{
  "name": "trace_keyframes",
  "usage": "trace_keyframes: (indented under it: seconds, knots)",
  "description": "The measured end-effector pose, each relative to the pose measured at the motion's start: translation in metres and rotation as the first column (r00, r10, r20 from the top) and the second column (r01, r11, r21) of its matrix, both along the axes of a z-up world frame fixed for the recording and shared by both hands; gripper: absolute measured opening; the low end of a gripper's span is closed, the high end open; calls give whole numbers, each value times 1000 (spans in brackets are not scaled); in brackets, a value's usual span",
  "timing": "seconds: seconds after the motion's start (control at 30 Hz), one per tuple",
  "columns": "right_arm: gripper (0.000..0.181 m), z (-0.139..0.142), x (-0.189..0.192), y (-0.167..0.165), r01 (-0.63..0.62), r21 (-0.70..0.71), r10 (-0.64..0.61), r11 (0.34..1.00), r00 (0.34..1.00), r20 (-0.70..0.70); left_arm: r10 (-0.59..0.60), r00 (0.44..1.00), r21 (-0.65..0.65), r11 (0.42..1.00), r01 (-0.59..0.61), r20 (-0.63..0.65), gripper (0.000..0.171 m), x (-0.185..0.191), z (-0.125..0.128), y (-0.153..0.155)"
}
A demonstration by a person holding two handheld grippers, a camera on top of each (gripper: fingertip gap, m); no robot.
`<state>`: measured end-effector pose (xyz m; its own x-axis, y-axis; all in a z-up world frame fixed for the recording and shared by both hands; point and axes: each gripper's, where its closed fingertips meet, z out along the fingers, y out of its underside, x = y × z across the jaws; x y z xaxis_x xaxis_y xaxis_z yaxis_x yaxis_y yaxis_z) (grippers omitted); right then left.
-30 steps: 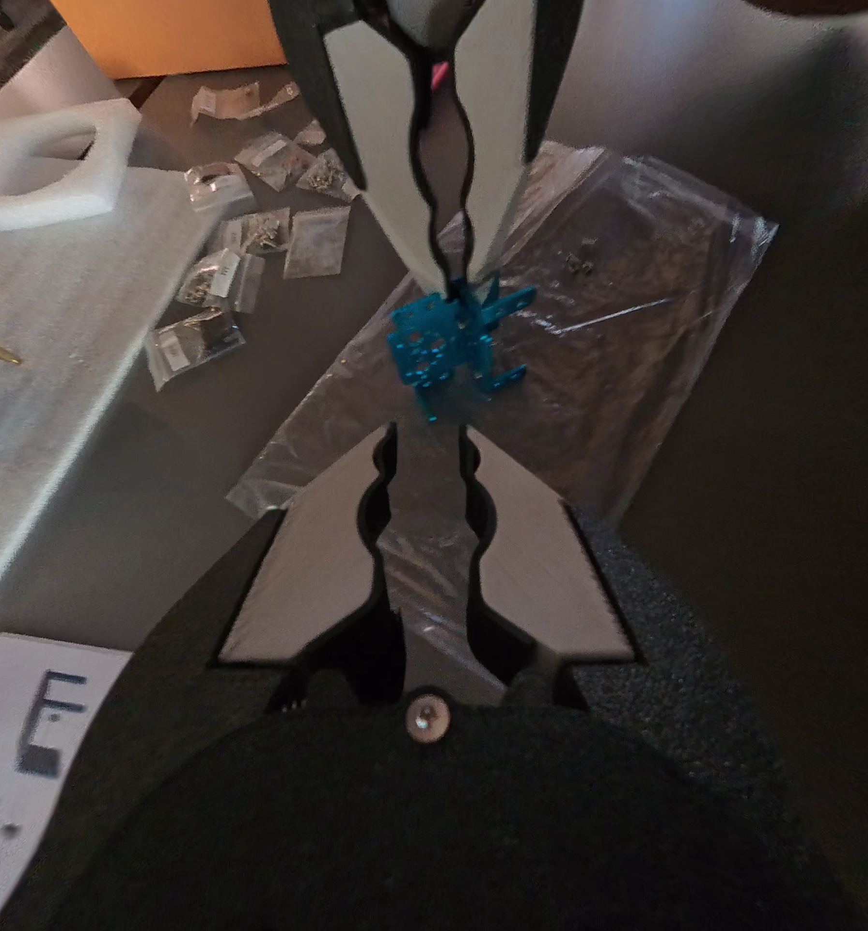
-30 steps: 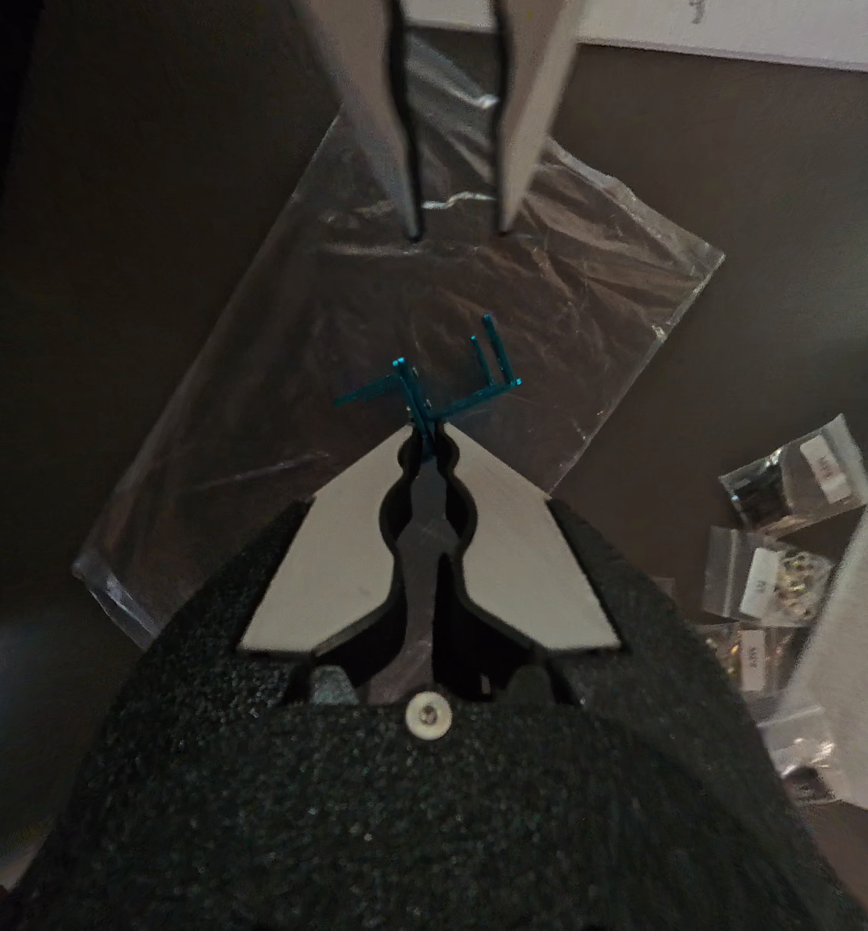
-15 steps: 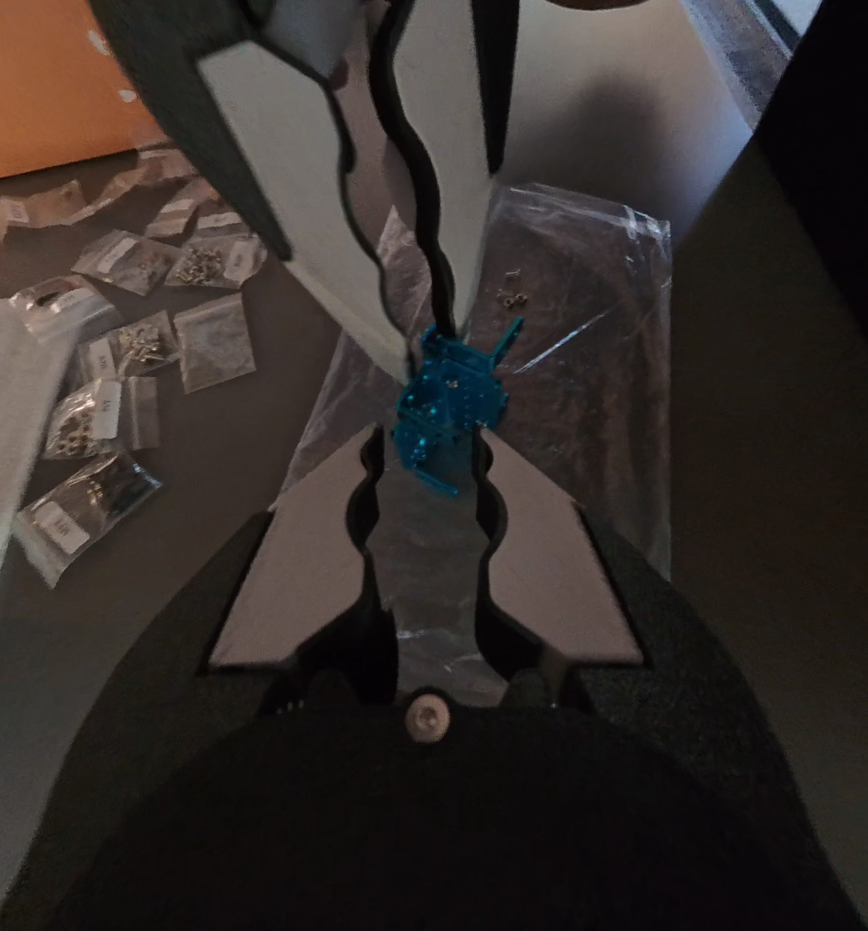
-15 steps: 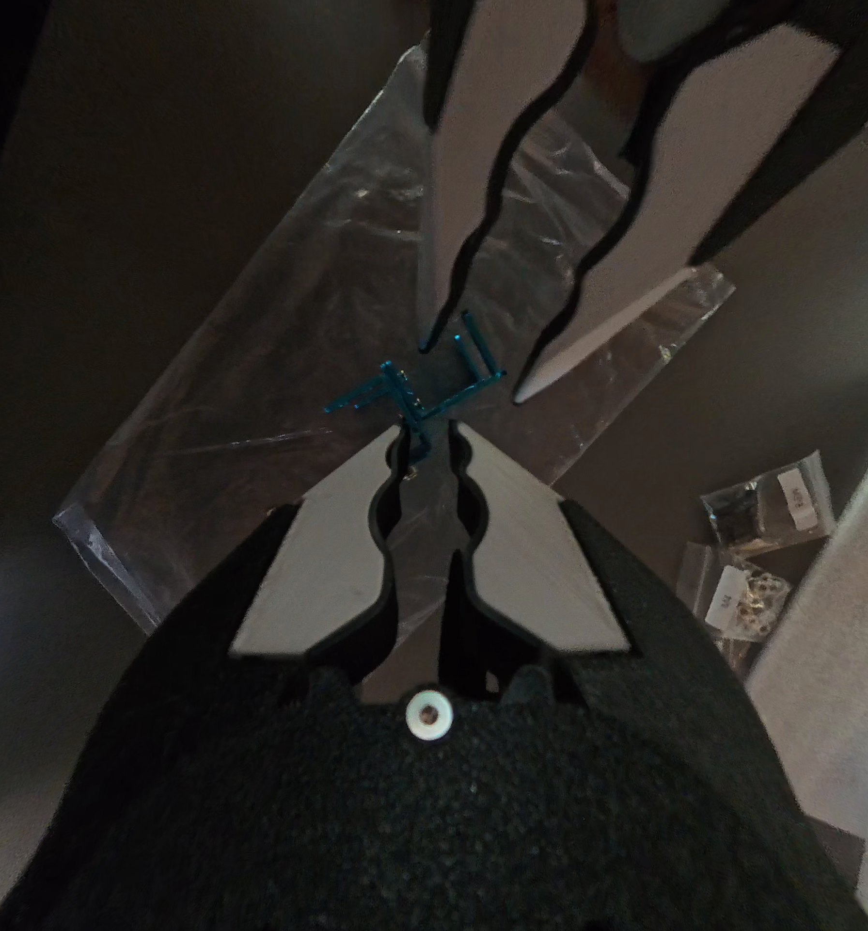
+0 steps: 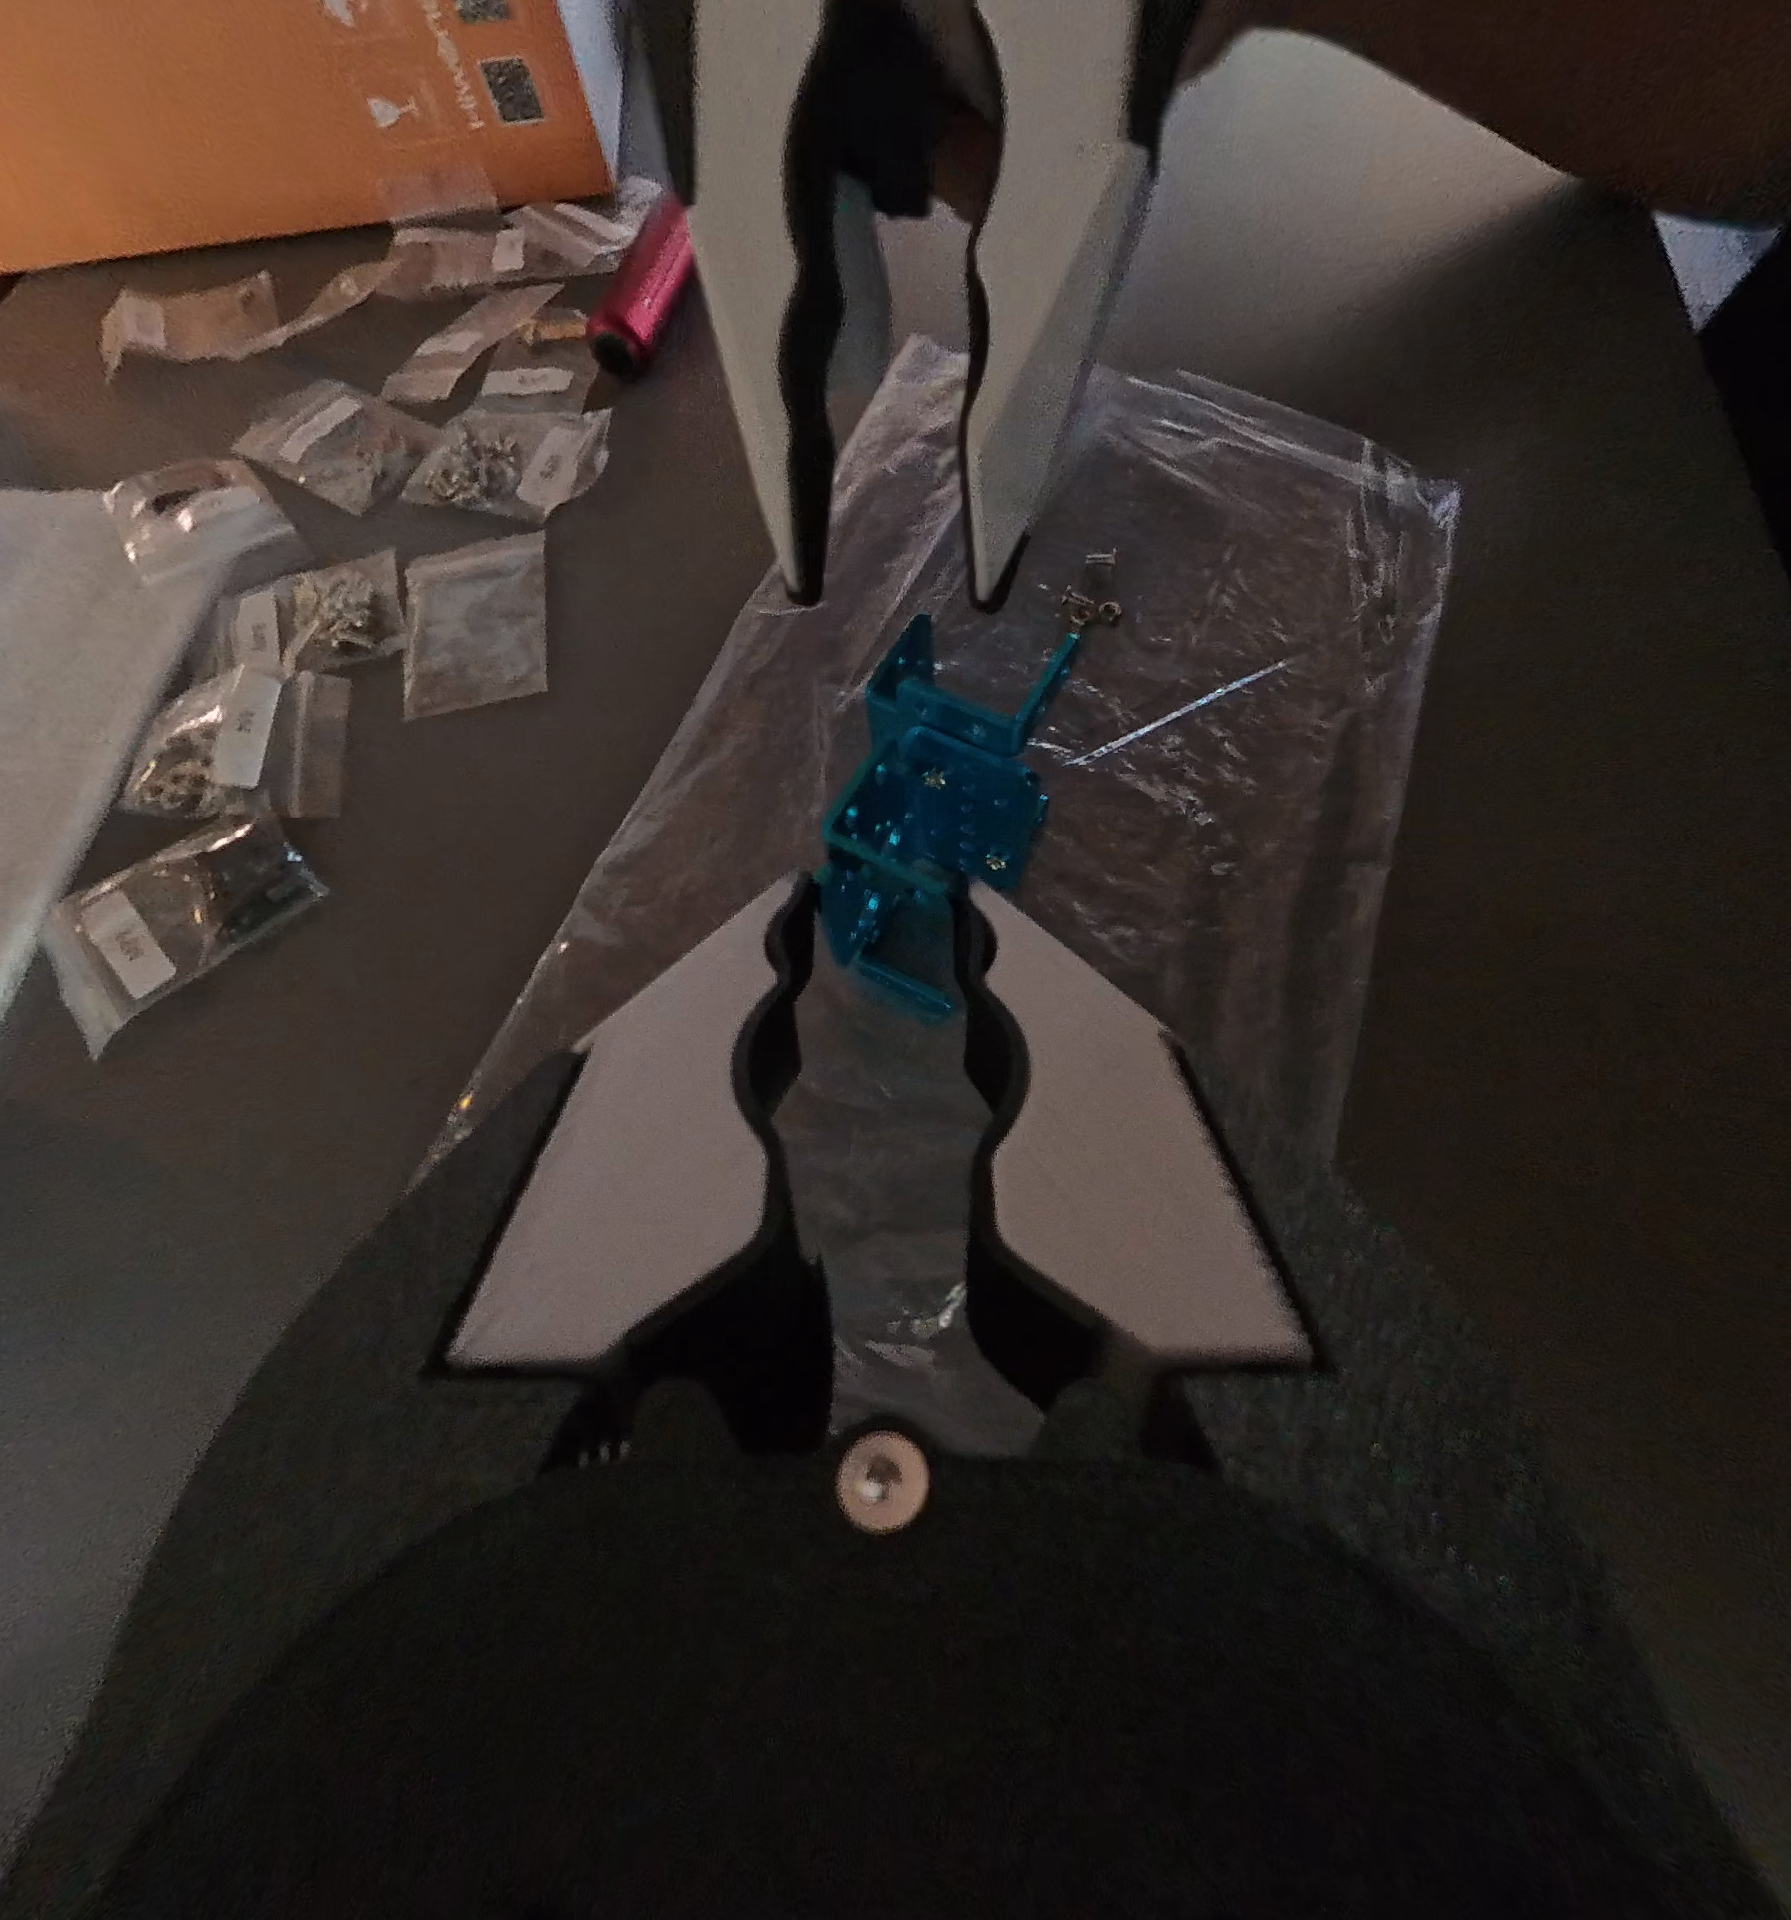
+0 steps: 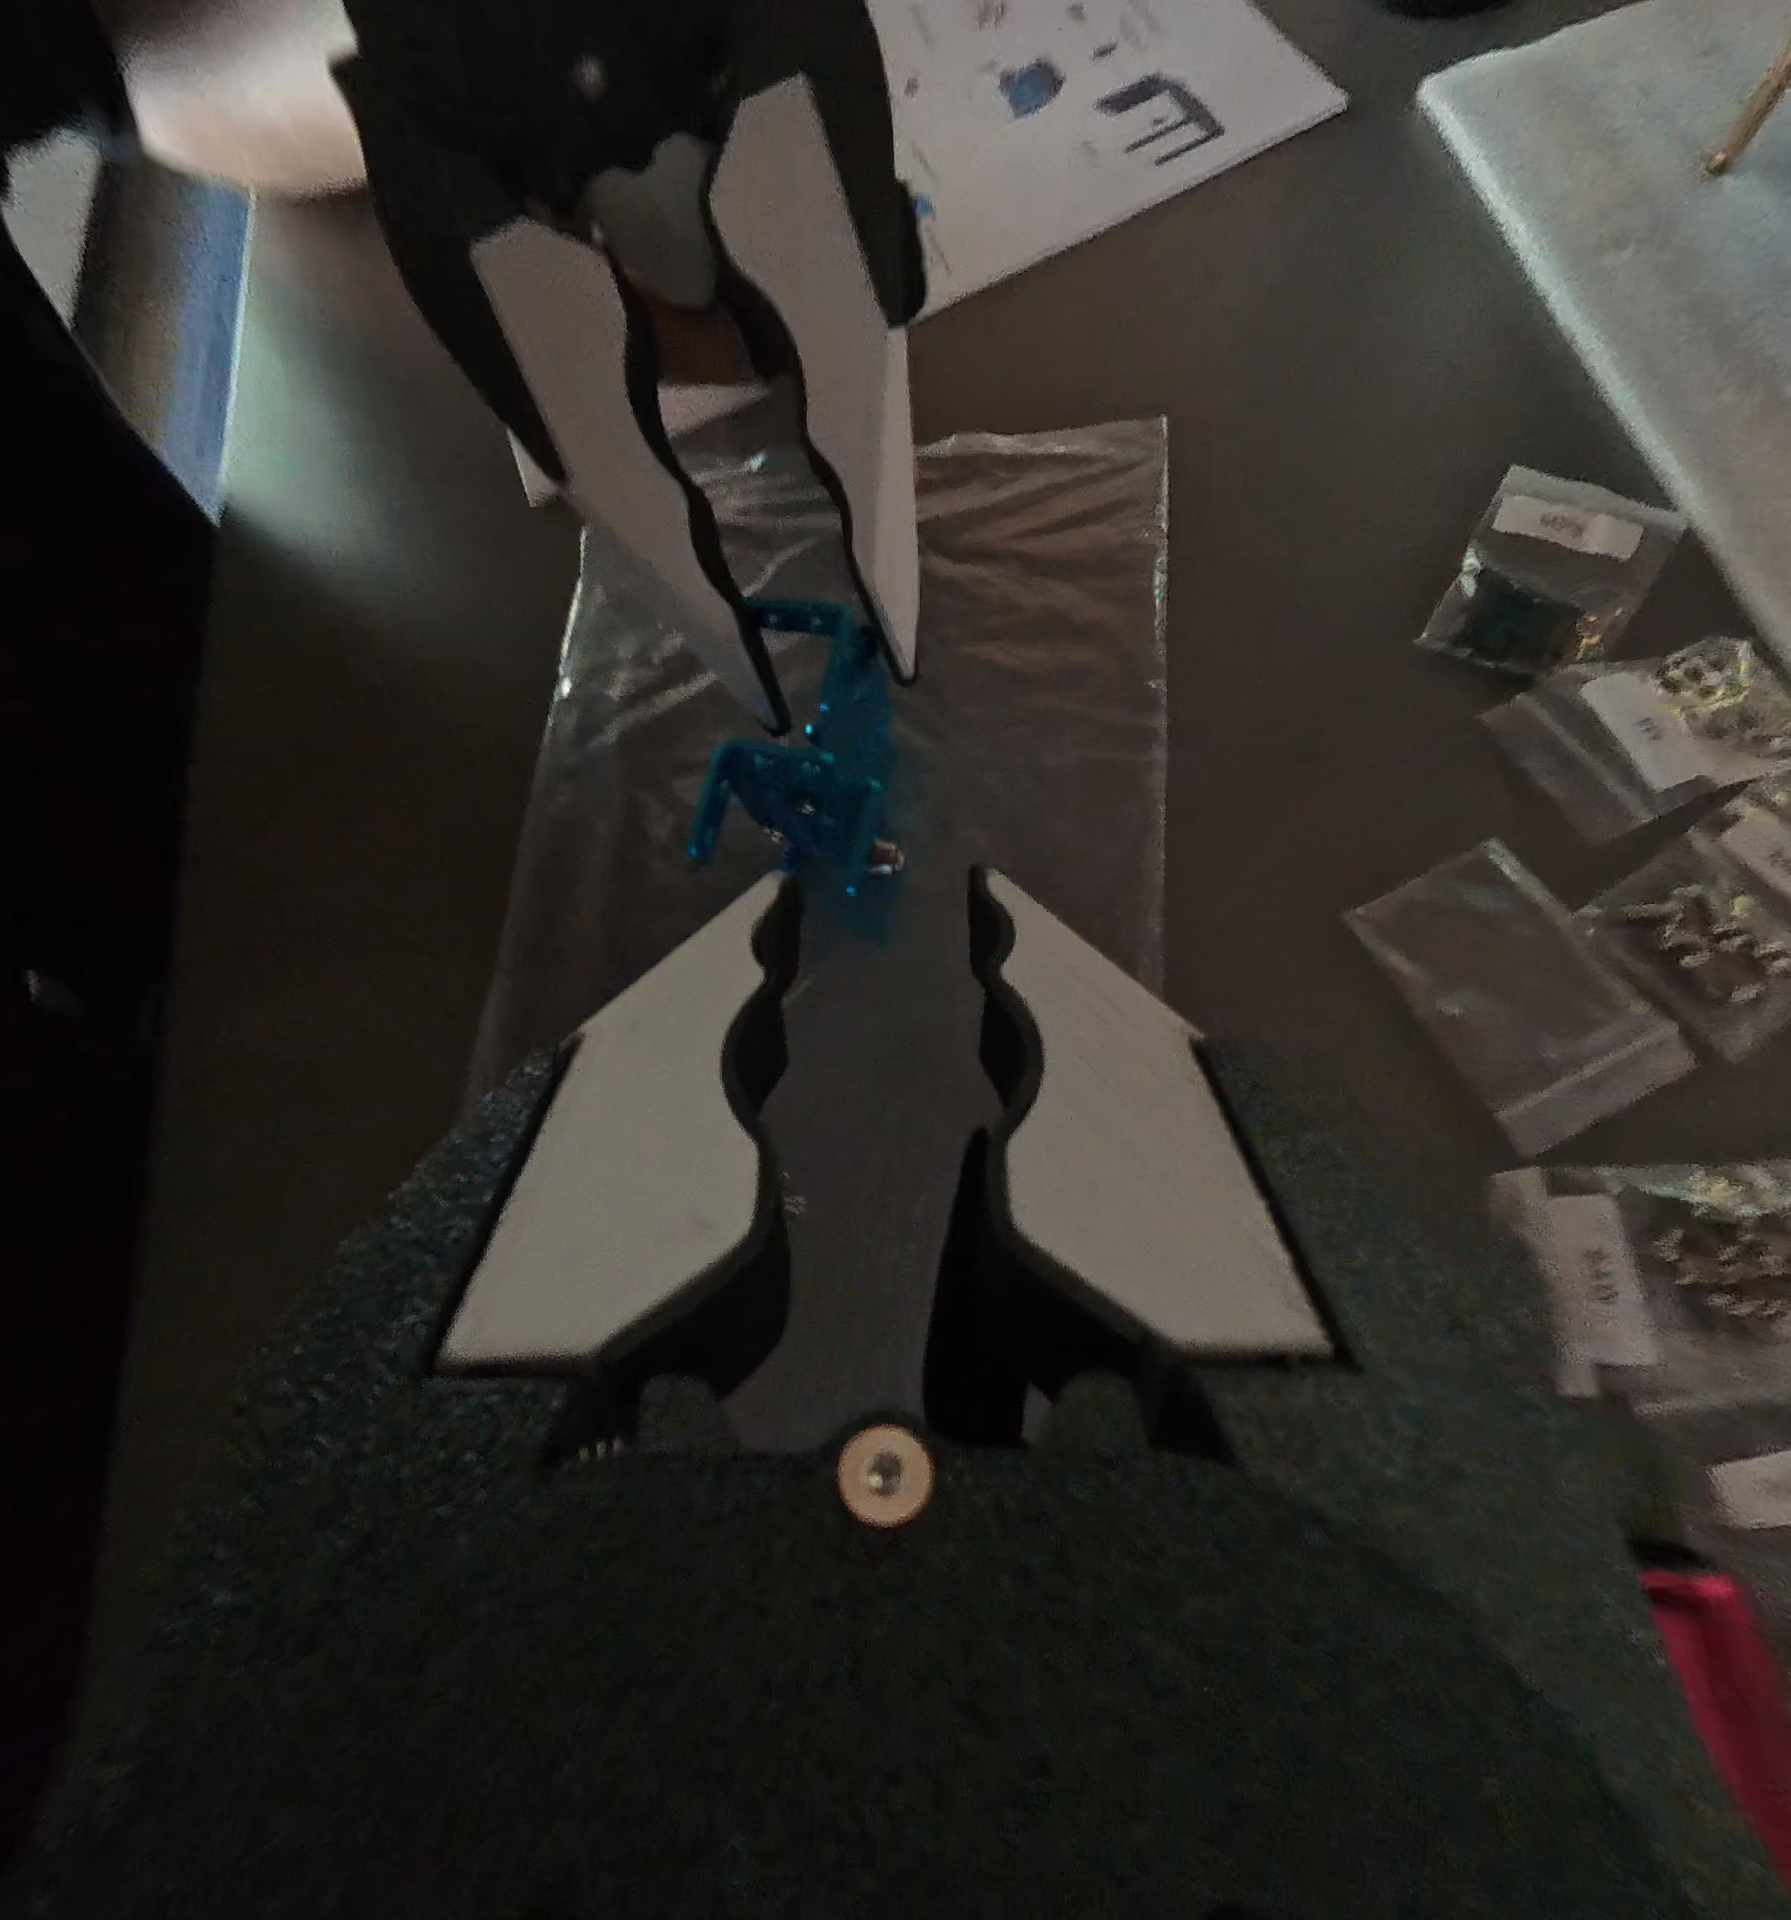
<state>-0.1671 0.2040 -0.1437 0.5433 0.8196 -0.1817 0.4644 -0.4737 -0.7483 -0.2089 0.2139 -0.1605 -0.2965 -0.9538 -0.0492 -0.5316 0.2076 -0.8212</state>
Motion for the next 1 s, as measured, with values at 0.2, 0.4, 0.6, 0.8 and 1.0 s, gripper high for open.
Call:
trace_keyframes:
  seconds: [0.2, 0.4, 0.6, 0.8, 1.0]
  knots:
    - [38, -5, -11, -2, 158, 11, -157, 987, 985, -66, 70, 997, -25, 997, -70, -10, 27, -6, 0, -8]
    - [37, -10, -10, 2, 194, 37, -190, 980, 978, -87, 64, 998, -59, 996, -65, -21, 27, -14, 0, -19]
    - [39, 3, 1, -5, 135, 60, -123, 989, 977, -171, -8, 1000, -8, 1000, 8, 22, 28, -22, 1, -9]
    - [49, -14, -4, -20, -82, 150, 82, 985, 997, 6, -132, 991, -66, 989, 134, 33, 28, -17, 2, -9]
    - [45, -3, -16, -13, -46, 203, 53, 978, 998, -33, -177, 983, 20, 984, 176, 41, 28, -8, 0, -19]
